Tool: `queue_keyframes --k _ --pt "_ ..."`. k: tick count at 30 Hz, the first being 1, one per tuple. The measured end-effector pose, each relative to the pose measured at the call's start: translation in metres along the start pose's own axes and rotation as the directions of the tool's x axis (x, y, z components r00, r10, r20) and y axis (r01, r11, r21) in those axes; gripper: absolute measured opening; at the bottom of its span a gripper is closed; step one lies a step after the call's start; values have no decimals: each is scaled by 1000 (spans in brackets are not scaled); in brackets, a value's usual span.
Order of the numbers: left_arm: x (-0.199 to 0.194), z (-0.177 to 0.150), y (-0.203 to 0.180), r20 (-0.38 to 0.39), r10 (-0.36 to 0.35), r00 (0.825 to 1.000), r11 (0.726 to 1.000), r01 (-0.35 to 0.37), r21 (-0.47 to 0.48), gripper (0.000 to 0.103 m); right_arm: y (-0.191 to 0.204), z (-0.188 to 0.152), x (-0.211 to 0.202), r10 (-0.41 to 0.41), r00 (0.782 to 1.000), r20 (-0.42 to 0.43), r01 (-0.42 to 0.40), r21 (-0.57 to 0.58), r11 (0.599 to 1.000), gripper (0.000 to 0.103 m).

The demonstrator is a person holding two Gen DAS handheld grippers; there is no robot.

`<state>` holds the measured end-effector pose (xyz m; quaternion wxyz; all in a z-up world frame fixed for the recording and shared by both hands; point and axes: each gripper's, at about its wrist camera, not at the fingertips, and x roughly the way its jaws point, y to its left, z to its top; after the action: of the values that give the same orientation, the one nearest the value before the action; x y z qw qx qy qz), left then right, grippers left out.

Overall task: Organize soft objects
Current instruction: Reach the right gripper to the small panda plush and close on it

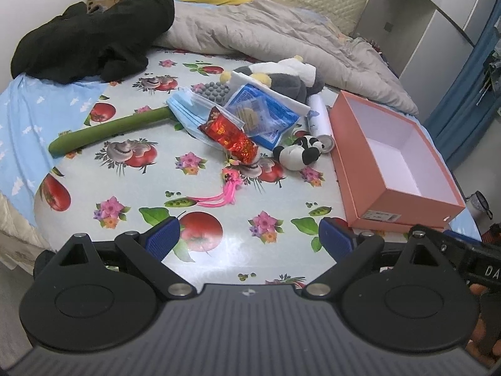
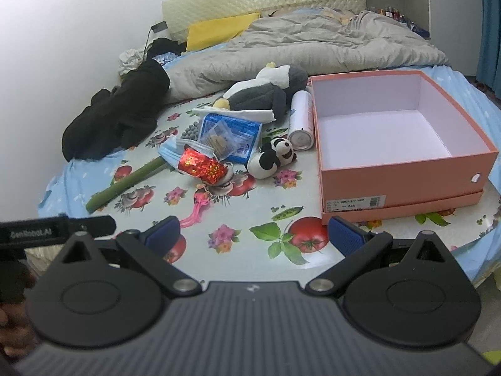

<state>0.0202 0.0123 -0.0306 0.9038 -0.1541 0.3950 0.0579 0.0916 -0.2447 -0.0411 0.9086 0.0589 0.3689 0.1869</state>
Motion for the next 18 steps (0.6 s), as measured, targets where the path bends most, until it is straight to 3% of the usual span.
queue_keyframes --k 4,10,18 --pt "13 3 0 0 -26 1000 999 26 34 96 7 7 8 34 999 3 -34 -1 999 99" --pt "42 11 6 -22 -6 1000 999 7 37 96 18 18 31 49 999 -4 -49 -8 999 97" --pt "90 30 26 -57 -3 998 1000 2 -19 90 22 38 75 40 998 -39 -39 18 999 77"
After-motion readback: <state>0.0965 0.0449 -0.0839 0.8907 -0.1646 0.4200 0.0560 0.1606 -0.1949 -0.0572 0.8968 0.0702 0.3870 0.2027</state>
